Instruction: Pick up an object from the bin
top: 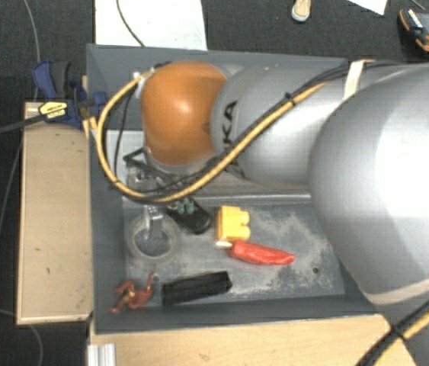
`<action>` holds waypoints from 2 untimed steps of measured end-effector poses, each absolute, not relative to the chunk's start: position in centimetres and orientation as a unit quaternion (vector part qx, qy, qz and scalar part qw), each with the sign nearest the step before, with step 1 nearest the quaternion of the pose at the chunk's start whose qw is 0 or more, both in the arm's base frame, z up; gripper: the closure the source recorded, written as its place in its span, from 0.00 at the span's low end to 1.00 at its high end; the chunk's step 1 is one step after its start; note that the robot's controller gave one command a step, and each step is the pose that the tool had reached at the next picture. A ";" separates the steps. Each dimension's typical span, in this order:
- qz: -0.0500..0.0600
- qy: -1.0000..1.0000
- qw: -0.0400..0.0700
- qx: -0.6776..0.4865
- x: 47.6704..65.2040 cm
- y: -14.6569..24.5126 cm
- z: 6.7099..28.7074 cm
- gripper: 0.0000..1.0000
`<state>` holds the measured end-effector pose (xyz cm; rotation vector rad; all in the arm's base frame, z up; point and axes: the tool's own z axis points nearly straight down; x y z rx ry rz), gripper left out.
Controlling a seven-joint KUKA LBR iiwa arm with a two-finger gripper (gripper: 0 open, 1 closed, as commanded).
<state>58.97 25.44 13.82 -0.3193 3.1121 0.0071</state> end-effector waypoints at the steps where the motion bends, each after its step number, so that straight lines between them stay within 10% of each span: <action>1: 0.002 0.998 0.001 -0.055 59.3 25.2 7.4 0.00; 2: 0.002 0.971 0.010 -0.239 59.1 25.2 7.1 0.00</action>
Offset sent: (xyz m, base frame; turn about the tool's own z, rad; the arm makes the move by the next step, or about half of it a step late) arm 0.0006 -0.0028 -0.0682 -0.2798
